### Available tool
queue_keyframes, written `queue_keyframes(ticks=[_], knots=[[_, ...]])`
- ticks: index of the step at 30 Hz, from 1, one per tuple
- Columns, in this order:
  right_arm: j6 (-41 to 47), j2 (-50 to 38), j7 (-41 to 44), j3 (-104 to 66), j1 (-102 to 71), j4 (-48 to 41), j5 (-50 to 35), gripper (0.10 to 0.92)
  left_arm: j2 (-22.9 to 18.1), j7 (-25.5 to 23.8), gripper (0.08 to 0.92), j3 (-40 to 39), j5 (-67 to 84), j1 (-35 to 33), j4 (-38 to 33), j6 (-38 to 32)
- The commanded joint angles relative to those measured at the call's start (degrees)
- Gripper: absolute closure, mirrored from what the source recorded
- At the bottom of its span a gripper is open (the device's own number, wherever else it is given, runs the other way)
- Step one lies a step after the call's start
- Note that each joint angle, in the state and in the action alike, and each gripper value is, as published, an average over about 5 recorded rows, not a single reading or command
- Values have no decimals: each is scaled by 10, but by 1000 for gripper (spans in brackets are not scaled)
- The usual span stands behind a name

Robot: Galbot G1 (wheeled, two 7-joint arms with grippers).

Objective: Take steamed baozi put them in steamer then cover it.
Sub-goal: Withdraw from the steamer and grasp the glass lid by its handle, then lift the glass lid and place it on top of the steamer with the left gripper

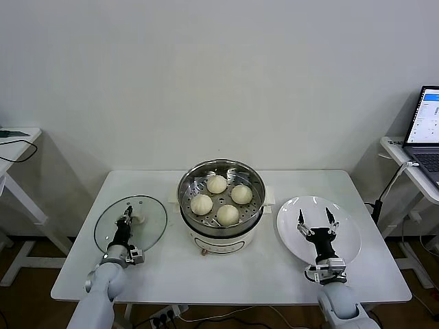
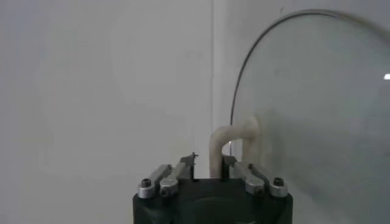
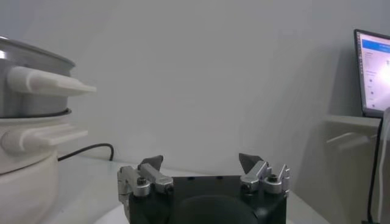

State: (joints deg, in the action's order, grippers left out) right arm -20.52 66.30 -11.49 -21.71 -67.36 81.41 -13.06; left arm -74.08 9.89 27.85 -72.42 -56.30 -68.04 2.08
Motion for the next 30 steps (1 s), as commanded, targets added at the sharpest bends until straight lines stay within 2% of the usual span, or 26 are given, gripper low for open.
queue_keyframes(ticks=[1, 9, 17, 23, 26, 30], knots=[[-2, 1, 1, -2, -1, 2, 2, 203, 5, 1, 793, -4, 87, -4, -21, -8], [-4, 3, 2, -2, -3, 7, 5, 203, 45, -2, 804, 54, 138, -53, -204, -3], [-2, 8, 2, -3, -2, 13, 2, 203, 93, -31, 804, 91, 141, -78, -391, 20], [3, 10, 1, -7, -3, 18, -7, 203, 92, -52, 804, -14, 201, -89, -511, 72], [6, 8, 0, -9, -3, 21, -11, 203, 72, -65, 804, -95, 190, -75, -546, 123], [11, 0, -3, -12, -8, 28, -30, 203, 30, -90, 804, -208, 154, -31, -552, 196]])
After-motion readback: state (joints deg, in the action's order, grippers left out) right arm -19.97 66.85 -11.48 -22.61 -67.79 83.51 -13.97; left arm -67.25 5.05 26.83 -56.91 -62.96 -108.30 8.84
